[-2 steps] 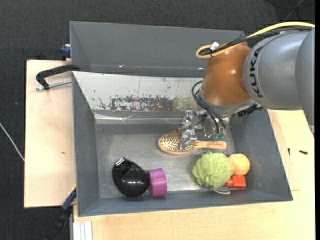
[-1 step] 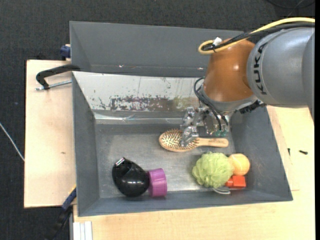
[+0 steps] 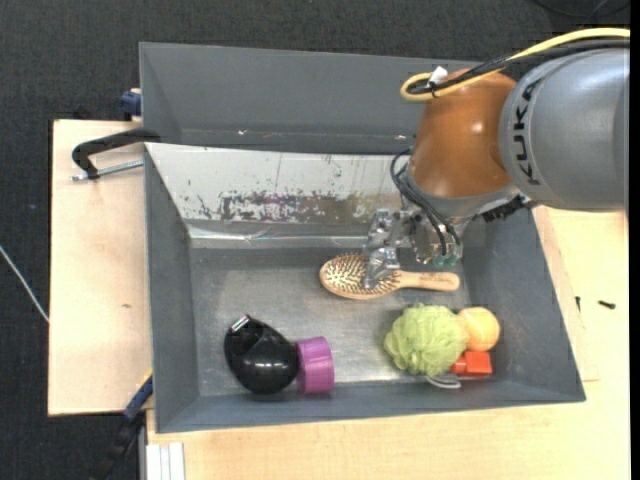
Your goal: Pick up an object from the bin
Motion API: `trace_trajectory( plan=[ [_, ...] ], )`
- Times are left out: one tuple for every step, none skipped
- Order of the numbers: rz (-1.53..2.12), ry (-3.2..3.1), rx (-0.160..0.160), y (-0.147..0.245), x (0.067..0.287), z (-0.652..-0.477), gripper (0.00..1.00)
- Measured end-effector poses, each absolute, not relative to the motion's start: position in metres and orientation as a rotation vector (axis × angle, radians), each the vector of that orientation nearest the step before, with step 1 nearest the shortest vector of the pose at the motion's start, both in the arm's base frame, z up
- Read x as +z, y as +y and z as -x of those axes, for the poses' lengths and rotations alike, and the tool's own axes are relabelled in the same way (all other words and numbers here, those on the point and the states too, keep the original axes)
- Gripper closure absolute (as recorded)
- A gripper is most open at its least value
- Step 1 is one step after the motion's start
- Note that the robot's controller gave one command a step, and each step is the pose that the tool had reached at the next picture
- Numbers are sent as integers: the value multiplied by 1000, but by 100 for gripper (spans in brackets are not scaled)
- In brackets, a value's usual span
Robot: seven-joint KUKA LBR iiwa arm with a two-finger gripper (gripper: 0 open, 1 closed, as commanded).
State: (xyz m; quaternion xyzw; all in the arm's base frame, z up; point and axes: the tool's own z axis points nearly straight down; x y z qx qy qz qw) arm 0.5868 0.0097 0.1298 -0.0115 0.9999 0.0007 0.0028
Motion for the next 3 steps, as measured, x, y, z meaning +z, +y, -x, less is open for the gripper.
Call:
trace_trajectory(
  plan=[
    [36, 3135, 2, 10, 140, -587, 100],
    [36, 3140, 2, 10, 151, -586, 100],
    [37, 3136, 2, 10, 167, -587, 100]
  ],
)
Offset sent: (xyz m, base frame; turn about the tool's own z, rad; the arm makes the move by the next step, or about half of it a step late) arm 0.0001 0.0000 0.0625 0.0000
